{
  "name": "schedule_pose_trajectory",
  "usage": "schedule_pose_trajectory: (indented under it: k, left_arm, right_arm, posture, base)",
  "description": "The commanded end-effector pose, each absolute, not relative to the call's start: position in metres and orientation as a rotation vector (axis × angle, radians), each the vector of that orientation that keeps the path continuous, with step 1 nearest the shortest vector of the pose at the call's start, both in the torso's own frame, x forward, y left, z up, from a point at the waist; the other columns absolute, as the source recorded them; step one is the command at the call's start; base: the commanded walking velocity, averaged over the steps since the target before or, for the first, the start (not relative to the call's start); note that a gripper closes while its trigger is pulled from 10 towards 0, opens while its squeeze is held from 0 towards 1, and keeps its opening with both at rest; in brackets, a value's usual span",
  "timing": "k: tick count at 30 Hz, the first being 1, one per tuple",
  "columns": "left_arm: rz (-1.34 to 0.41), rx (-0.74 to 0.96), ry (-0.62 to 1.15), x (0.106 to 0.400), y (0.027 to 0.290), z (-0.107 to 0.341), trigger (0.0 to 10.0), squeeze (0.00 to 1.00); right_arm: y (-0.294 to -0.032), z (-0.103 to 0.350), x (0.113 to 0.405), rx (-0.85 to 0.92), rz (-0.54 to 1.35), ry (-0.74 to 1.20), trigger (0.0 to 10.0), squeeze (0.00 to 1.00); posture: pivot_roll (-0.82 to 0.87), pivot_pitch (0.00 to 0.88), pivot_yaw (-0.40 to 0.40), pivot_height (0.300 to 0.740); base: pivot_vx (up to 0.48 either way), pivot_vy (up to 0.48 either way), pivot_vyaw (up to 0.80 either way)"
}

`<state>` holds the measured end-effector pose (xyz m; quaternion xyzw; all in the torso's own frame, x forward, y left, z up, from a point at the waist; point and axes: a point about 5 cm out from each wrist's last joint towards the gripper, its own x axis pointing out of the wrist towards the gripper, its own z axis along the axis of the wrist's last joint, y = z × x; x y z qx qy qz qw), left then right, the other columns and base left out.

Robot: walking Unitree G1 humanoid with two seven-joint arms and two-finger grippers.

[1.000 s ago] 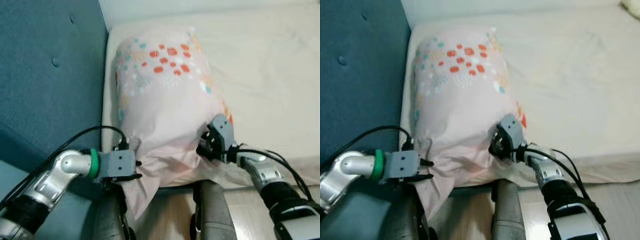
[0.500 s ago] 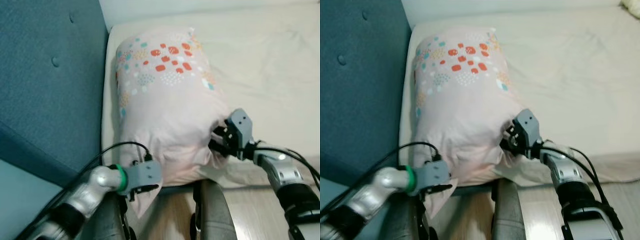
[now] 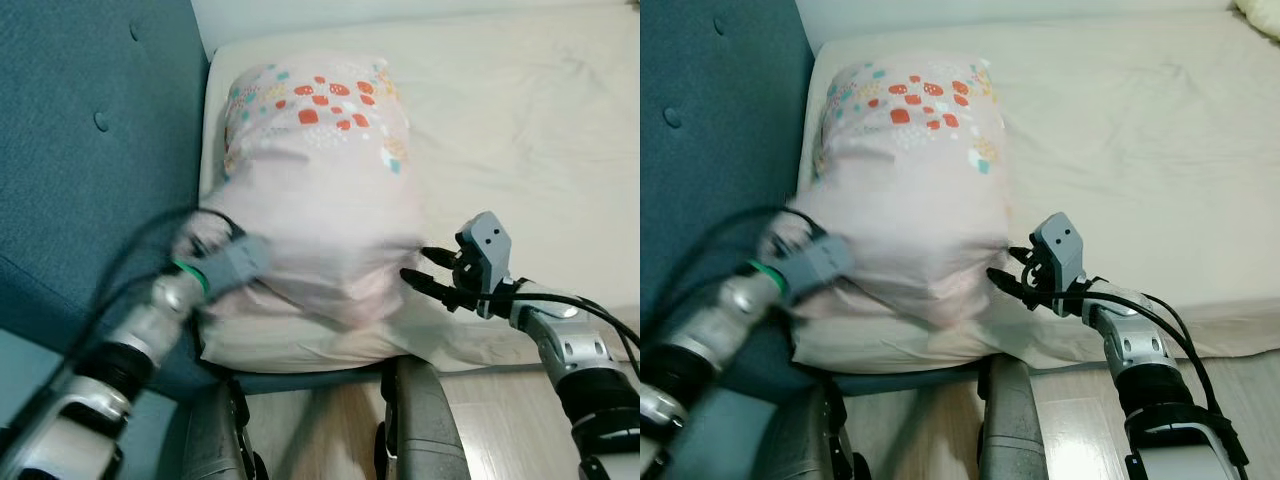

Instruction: Clean up the room

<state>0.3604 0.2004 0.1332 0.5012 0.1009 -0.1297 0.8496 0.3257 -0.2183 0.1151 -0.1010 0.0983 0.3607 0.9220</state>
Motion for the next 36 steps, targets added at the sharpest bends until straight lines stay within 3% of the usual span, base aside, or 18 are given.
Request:
schedule_pose_trajectory:
  k: [1, 3, 4, 5, 7, 9, 16, 21, 26, 29, 30, 31, 33, 36]
  left_arm:
    - [-0.275, 1.07, 0.179, 0.361, 0.205, 0.145, 10.0, 0.0]
    - [-0.409, 1.104, 0.191, 0.353, 0.204, 0.141, 10.0, 0.0]
    - [-0.563, 1.12, 0.228, 0.337, 0.2, 0.126, 10.0, 0.0]
    - [-0.563, 1.12, 0.228, 0.337, 0.2, 0.126, 10.0, 0.0]
    - [-0.824, 1.1, 0.31, 0.301, 0.191, 0.097, 10.0, 0.0]
    - [-0.905, 1.086, 0.338, 0.287, 0.189, 0.088, 10.0, 0.0]
    - [-1.073, 1.01, 0.356, 0.254, 0.177, 0.078, 10.0, 0.0]
    - [-1.0, 1.02, 0.318, 0.269, 0.179, 0.089, 10.0, 0.0]
    - [-1.032, 0.917, 0.246, 0.267, 0.181, 0.113, 10.0, 0.0]
    - [-0.992, 0.524, 0.079, 0.267, 0.168, 0.162, 10.0, 0.0]
    - [-0.99, 0.342, -0.011, 0.266, 0.158, 0.186, 10.0, 0.0]
    - [-0.99, 0.342, -0.011, 0.266, 0.158, 0.186, 10.0, 0.0]
    - [-0.996, 0.139, -0.145, 0.264, 0.143, 0.219, 10.0, 0.0]
    - [-0.943, 0.08, -0.242, 0.268, 0.132, 0.236, 10.0, 0.0]
  right_arm:
    - [-0.218, 0.108, 0.324, -0.24, 0.741, 0.235, 10.0, 0.0]
    - [-0.217, 0.097, 0.32, -0.286, 0.743, 0.288, 10.0, 0.0]
    - [-0.217, 0.087, 0.315, -0.328, 0.75, 0.337, 10.0, 0.0]
    - [-0.217, 0.087, 0.315, -0.328, 0.75, 0.337, 10.0, 0.0]
    - [-0.217, 0.07, 0.306, -0.363, 0.765, 0.413, 10.0, 0.0]
    - [-0.218, 0.065, 0.302, -0.368, 0.77, 0.435, 10.0, 0.0]
    - [-0.226, 0.06, 0.297, -0.366, 0.733, 0.452, 10.0, 0.0]
    - [-0.231, 0.076, 0.301, -0.342, 0.722, 0.39, 10.0, 0.0]
    - [-0.25, 0.088, 0.288, -0.375, 0.717, 0.338, 10.0, 0.0]
    - [-0.255, 0.115, 0.276, -0.245, 0.597, 0.156, 10.0, 0.0]
    - [-0.245, 0.13, 0.27, -0.115, 0.571, 0.047, 10.0, 0.0]
    - [-0.245, 0.13, 0.27, -0.115, 0.571, 0.047, 10.0, 0.0]
    - [-0.228, 0.152, 0.264, 0.088, 0.539, -0.12, 10.0, 0.0]
    - [-0.215, 0.167, 0.266, 0.208, 0.498, -0.236, 10.0, 0.0]
  posture:
    - [-0.04, 0.098, 0.101, 0.57]
    - [-0.04, 0.096, 0.1, 0.57]
    - [-0.04, 0.097, 0.101, 0.57]
    - [-0.04, 0.097, 0.101, 0.57]
    - [-0.03, 0.098, 0.101, 0.57]
    - [-0.03, 0.098, 0.101, 0.57]
    - [-0.03, 0.098, 0.089, 0.57]
    - [-0.03, 0.093, 0.085, 0.57]
    - [-0.03, 0.093, 0.077, 0.57]
    - [-0.05, 0.088, 0.071, 0.57]
    - [-0.05, 0.078, 0.071, 0.57]
    - [-0.05, 0.078, 0.071, 0.57]
    - [-0.06, 0.063, 0.073, 0.57]
    - [-0.06, 0.053, 0.076, 0.57]
  base:
    - [0.0, 0.0, 0.0]
    - [0.0, 0.0, 0.0]
    - [0.0, 0.0, 0.0]
    - [0.0, 0.0, 0.0]
    - [0.0, 0.0, 0.0]
    - [0.0, 0.0, 0.0]
    - [0.0, 0.0, 0.0]
    - [0.0, 0.0, 0.0]
    - [0.0, 0.0, 0.0]
    - [0.0, 0.0, 0.0]
    - [0.0, 0.0, 0.0]
    - [0.0, 0.0, 0.0]
    - [0.0, 0.0, 0.0]
    - [0.0, 0.0, 0.0]
